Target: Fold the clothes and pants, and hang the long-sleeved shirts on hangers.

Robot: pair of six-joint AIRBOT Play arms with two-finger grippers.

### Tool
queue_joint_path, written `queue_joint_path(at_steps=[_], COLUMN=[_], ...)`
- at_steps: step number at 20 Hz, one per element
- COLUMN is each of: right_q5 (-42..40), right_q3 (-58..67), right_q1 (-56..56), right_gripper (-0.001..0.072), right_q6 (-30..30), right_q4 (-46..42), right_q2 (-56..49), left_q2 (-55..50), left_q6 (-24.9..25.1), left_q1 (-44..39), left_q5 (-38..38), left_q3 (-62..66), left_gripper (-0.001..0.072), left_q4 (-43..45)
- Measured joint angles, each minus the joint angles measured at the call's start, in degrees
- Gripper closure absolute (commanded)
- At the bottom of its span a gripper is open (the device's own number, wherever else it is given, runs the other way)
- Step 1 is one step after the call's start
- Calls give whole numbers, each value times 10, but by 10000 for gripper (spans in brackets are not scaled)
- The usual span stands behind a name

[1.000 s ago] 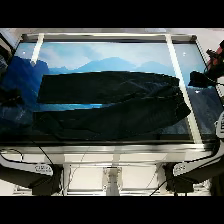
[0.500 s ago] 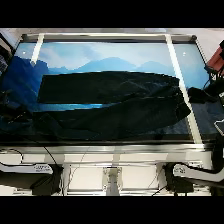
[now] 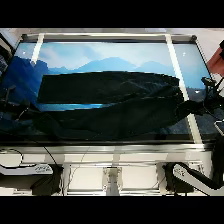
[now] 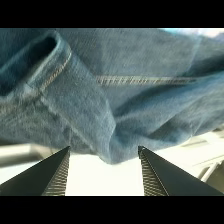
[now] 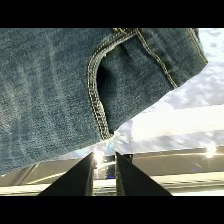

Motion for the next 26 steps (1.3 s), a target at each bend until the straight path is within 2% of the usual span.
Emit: queue_joint_path(at_steps=[4,7,10,16,24,26], right_q5=[-5,3,14,24,25,24], right_q3=[-12,-15,-16,-16,-16,-16], right_q1=[0,0,0,0,0,0], right_gripper=[552,552,553,552,553,552], right_q6=[-1,-1,0,2,2,2], right_q4=[7,23,38,49,51,51], right_q2=[5,6,7,7,7,7], left_q2=[19,28,28,-13,-59,-62], left_q6=[-37,-44,-39,29,113,122], left_q1=[-41,-75,-92,-99,-94,-91], left_q5=[1,38,84,130,120,117], left_q3=[0,0,-1,-1,-1,0], left_gripper=[208,171,170,175,193,229], left_q4=[41,113,156,162,134,140])
